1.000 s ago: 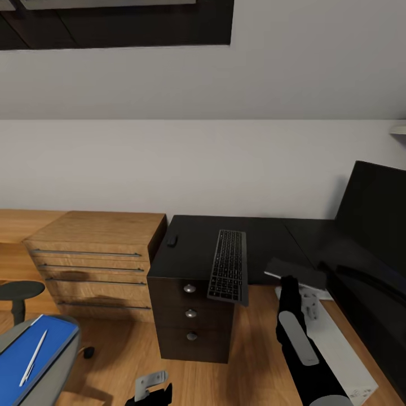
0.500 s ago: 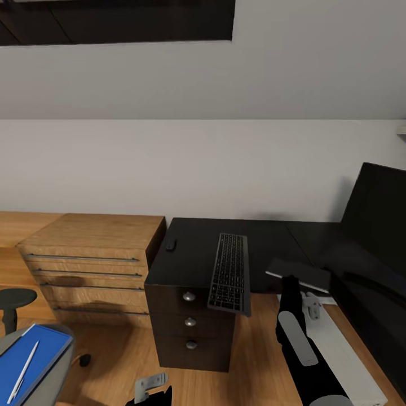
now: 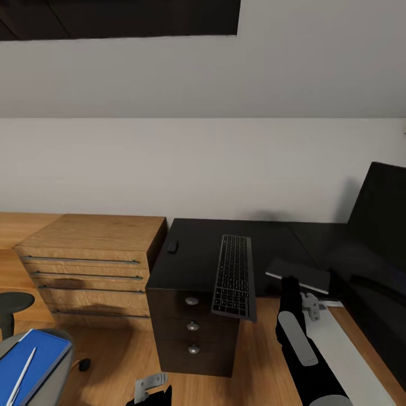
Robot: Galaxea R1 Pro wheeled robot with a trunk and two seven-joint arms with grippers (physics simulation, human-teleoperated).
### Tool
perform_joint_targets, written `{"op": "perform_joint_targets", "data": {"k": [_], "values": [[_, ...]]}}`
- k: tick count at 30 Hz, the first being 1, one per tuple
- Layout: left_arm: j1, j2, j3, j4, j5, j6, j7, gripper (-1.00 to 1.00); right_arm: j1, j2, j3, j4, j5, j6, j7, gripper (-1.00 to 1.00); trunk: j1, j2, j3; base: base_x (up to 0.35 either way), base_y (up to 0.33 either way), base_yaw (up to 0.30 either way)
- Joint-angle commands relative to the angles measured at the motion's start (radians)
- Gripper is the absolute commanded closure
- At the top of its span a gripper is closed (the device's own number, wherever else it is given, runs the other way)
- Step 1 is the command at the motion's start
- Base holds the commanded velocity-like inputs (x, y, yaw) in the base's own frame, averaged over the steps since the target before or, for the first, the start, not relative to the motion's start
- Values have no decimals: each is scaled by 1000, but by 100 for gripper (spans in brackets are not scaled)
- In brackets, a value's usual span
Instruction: In the bedroom, organize the workspace by keeping the computer under the desk, ensuring the monitor is on the desk, placing the keyboard on the desk next to the monitor, placing the mouse on the desk next to the keyboard, moving the folder from the swivel chair onto the desk next to the mouse, stacking the notebook on top of the folder with the pen on top of the notebook, and positioning the swivel chair next to the desk.
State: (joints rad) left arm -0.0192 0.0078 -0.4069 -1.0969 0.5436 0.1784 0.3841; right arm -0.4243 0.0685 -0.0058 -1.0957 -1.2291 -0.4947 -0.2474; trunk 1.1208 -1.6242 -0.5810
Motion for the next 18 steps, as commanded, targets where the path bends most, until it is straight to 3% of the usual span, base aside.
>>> {"op": "perform_joint_targets", "data": {"k": [1,16,17,18], "values": [[-1,0,-2,-2,6,0,9,-100,-1,0,0,-1,-3,-2,-1,100,4,-8,-4,2,1,0],[-1,0,-1,-2,6,-8,12,-100,-1,-1,0,-1,-2,-2,-3,100,12,-22,-11,0,0,0],[-1,0,-1,-2,6,-8,12,-100,-1,-1,0,-1,-2,-1,-3,-100,12,-22,-11,0,0,0],[-1,0,-1,-1,6,-8,12,-100,-1,-1,0,-2,-1,-1,-5,-100,12,-22,-11,0,0,0]]}}
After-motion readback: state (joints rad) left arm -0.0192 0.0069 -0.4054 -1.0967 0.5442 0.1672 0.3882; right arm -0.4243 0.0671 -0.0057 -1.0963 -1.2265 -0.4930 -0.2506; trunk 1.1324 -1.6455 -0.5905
